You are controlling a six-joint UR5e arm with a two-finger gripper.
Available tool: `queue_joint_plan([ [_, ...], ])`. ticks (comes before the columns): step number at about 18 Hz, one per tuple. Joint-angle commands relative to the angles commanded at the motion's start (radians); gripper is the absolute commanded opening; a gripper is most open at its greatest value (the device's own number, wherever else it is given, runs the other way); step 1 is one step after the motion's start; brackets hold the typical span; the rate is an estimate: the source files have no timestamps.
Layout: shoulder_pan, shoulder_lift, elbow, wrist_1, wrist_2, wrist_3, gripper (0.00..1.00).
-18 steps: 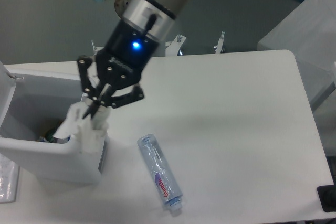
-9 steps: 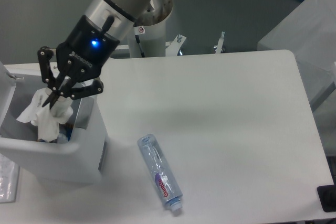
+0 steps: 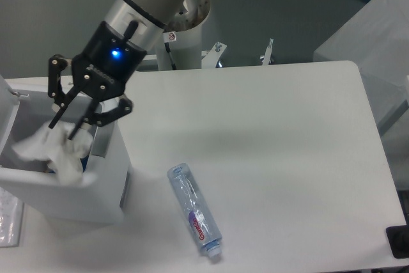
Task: Place the trash in the trash can
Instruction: 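Carry the glove over the white bin and release it inside, then raise the open gripper and move it toward the water bottle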
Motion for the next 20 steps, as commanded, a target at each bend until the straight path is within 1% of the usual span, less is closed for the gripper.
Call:
queue_joint_plan([
  [3,0.046,0.009,0.006,-0.003,0.005,0.011,1.0],
  [6,0.159,-0.005,0.026,0.012,0.006,0.023,1.0],
  [7,0.178,-0.017,0.035,0.014,0.006,0.025,1.0],
  [9,0.202,-0.055,0.058,0.014,0.008,0.023,1.0],
  [11,0.206,-0.116,0.098,0.012,0.026,0.023,1.0],
  [12,0.209,-0.139,0.113,0.011,0.056,0.023,1.0],
  [14,0.213,-0.164,0.129,0.008,0.139,0.025,1.0],
  [15,0.213,-0.187,0.149,0.003,0.167,0.025,1.0],
  [18,0.216,-0.287,0.196,0.0,0.251,0.025,1.0],
  [20,0.221,-0.327,0.21,-0.005,0.342,0.023,1.0],
])
